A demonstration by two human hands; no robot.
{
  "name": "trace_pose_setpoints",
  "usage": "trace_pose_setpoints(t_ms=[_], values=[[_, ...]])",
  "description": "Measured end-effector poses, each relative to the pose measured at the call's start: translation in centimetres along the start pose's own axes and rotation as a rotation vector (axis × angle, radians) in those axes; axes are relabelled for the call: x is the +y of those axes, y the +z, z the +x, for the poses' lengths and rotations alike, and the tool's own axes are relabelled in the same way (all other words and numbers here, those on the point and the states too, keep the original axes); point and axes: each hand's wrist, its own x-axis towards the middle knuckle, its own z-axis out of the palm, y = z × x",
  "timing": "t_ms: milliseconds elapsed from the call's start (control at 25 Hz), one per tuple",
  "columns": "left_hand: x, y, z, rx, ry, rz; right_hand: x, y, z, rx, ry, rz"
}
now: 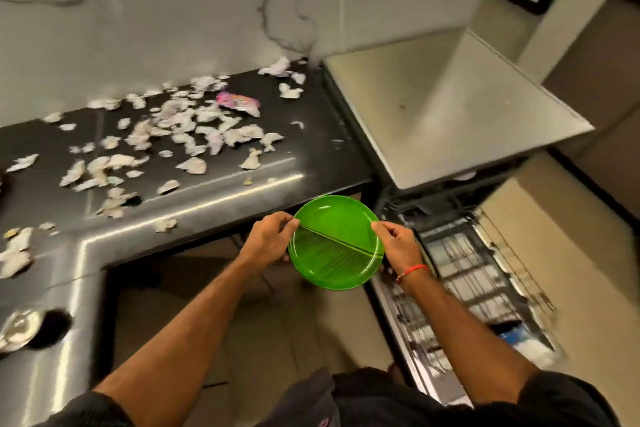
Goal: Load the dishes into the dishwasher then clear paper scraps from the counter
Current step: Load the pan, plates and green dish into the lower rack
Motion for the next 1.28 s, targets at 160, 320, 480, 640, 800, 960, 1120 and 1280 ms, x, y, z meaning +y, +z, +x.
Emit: trace_pose_setpoints(t_ms=[160,320,480,640,800,960,1120,1280], values=[[6.5,11.0,3.9,-0.248,0.117,0.147,4.9,-12.2,0.4,0.11,0.118,-0.021],[12.9,20.0,6.9,-0.437,0.175,0.244,7.2,-21.1,-0.4,0.245,0.203,0.043],[17.7,26.7,10.1,-0.463,0.242,0.353,9.5,-26.2,0.5,0.344,0.205,0.099],[19.0,32.9,14.4,-0.469,0.289,0.426,12.5,-28.0,3.4,0.433,0.229,0.115],[16.5,42.6,21.3,-0.521,0.329,0.458,20.0,-29.3,9.4,0.517,0.295,0.206],[11.7,53.3,28.3,-0.478,0.48,0.536,31.4,-30.5,17.7,0.652,0.328,0.297],[7.7,61.4,34.8,-0.429,0.543,0.519,39.7,-30.8,25.2,0.745,0.227,0.298],[5.3,67.3,39.4,-0.431,0.53,0.451,45.5,-30.3,29.9,0.766,0.185,0.245]])
